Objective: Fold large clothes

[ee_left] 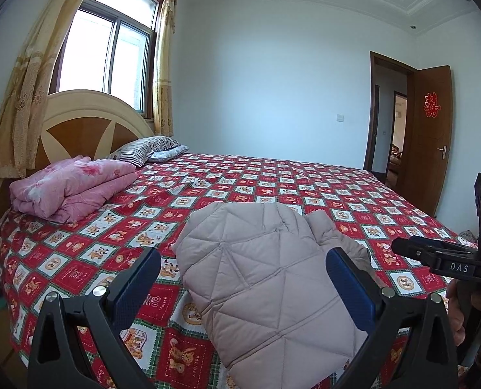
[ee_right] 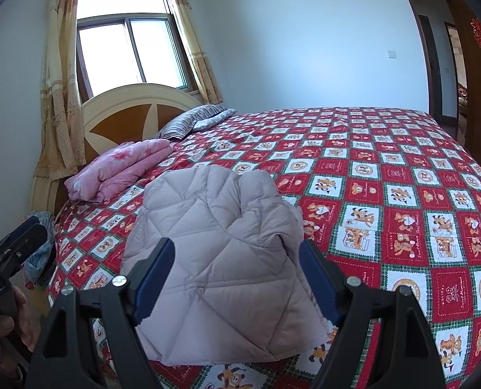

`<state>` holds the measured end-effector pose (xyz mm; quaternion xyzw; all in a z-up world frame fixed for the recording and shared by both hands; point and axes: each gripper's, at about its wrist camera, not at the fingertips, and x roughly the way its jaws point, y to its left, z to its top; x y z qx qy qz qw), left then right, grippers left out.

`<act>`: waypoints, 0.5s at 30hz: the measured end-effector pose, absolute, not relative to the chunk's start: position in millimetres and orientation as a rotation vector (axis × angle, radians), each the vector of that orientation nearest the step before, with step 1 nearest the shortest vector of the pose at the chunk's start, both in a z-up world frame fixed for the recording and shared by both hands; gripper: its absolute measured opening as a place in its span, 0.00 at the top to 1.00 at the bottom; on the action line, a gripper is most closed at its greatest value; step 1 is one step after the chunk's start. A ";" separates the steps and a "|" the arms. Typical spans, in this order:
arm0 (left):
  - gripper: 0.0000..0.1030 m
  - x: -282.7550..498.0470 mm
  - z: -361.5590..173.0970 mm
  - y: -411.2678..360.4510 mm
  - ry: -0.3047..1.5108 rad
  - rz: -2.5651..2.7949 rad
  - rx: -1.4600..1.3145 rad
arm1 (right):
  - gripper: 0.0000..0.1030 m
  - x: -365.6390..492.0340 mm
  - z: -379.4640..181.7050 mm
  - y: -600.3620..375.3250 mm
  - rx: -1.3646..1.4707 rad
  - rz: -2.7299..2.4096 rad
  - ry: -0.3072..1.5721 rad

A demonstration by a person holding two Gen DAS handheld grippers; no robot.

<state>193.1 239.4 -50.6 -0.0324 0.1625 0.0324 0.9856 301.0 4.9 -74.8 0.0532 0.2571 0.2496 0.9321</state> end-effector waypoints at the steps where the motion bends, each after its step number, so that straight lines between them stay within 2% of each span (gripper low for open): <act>1: 0.01 193.0 -50.7 239.3 0.326 0.065 -0.064 | 0.21 300.8 -74.8 4.7 0.109 0.511 0.526; 15: 0.01 194.3 -53.1 239.2 0.333 0.066 -0.060 | 0.21 299.6 -77.6 5.0 0.109 0.511 0.532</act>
